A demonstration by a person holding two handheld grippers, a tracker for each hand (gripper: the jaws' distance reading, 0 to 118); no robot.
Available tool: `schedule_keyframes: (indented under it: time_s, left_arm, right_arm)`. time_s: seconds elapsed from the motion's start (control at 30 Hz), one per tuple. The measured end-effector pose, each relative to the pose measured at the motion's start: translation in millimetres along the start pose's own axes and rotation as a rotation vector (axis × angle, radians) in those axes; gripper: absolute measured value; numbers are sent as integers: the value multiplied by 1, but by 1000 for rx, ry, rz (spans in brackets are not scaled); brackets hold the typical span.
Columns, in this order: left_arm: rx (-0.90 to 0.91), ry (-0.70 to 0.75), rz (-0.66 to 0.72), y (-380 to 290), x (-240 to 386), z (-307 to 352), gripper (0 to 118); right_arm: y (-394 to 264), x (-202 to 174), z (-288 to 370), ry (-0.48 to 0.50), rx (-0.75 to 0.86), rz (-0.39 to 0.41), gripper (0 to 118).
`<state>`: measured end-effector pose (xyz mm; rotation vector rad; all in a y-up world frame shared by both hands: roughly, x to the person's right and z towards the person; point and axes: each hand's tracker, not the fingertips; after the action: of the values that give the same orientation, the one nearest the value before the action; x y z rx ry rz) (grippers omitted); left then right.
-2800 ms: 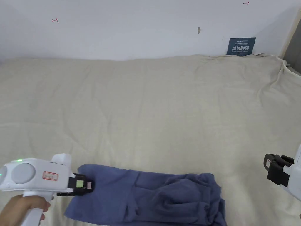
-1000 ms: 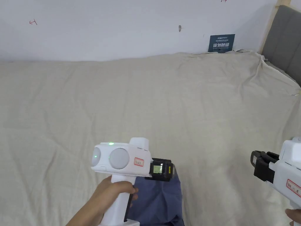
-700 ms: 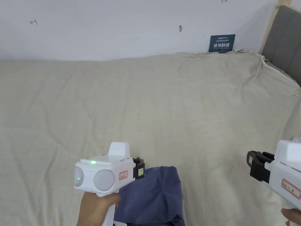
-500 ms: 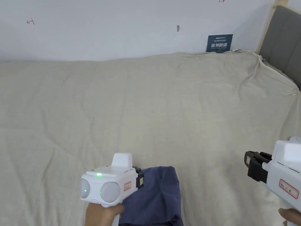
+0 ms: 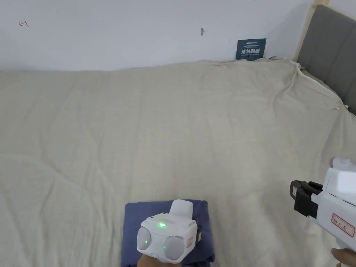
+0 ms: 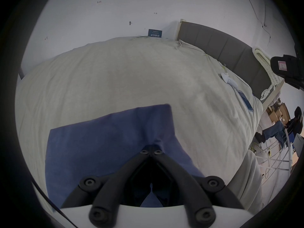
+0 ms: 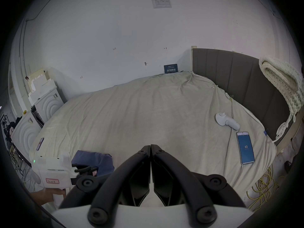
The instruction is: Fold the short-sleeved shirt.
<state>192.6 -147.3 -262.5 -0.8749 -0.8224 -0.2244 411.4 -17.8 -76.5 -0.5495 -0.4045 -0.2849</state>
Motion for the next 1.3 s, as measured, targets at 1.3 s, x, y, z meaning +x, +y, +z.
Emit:
schedule_keyframes:
  time_s: [1.3]
  left_arm:
    - [660, 335, 10, 43, -115, 191, 0]
  right_arm:
    - [24, -104, 18, 21, 327, 153, 0]
